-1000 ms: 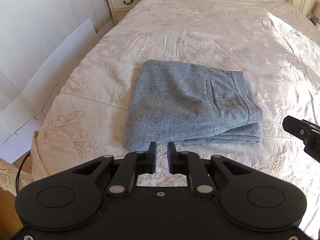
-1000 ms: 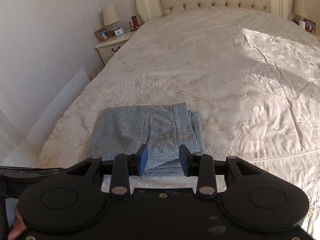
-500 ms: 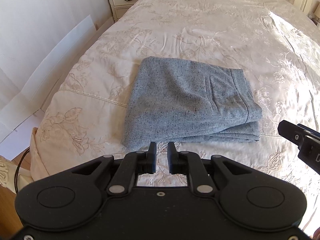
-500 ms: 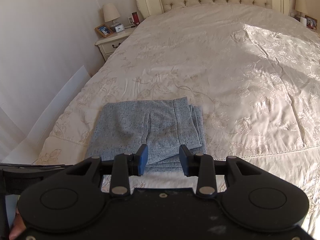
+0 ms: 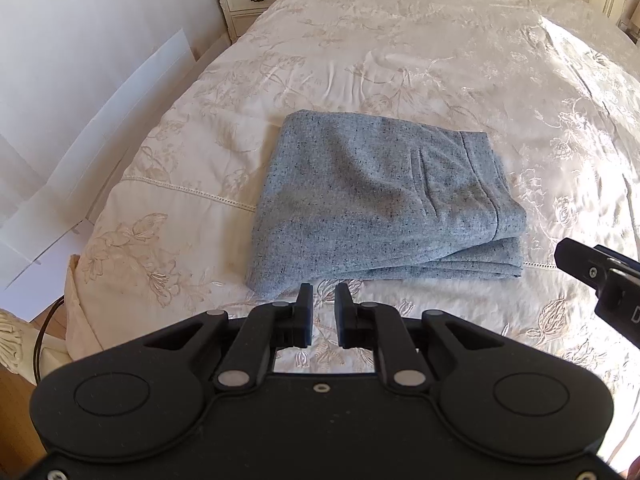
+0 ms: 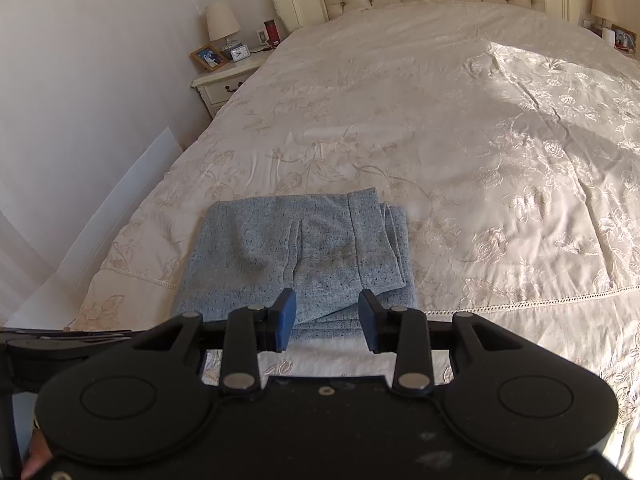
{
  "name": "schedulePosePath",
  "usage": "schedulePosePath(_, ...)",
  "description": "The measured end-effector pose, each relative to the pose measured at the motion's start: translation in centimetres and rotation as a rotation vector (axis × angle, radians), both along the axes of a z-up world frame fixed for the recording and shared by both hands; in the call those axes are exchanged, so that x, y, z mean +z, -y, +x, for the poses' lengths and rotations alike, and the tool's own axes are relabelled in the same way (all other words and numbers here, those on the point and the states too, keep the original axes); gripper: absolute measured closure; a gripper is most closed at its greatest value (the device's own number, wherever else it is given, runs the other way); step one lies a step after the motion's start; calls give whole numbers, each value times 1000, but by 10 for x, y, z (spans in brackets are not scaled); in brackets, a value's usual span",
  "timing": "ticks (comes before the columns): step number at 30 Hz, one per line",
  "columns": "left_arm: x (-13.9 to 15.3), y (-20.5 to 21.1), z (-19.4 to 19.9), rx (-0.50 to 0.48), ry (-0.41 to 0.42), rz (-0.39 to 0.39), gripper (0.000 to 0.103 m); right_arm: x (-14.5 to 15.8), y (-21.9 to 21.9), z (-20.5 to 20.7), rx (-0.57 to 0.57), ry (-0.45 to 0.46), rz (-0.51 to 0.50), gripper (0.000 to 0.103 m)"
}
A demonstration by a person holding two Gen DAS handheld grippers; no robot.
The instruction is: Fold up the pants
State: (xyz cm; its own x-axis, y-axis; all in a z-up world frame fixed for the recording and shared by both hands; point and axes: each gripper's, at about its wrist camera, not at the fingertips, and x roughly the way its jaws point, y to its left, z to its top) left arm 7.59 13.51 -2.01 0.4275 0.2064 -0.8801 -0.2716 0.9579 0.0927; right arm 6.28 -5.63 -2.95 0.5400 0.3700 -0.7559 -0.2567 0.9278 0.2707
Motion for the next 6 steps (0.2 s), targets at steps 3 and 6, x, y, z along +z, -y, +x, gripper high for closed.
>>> schedulePosePath(3, 0, 2, -1, 0, -1, 6, 83, 0, 1, 0, 2, -1, 3, 66)
schedulePosePath(6, 0, 5, -2, 2, -3, 9, 83, -1, 3, 0, 5, -4, 5, 66)
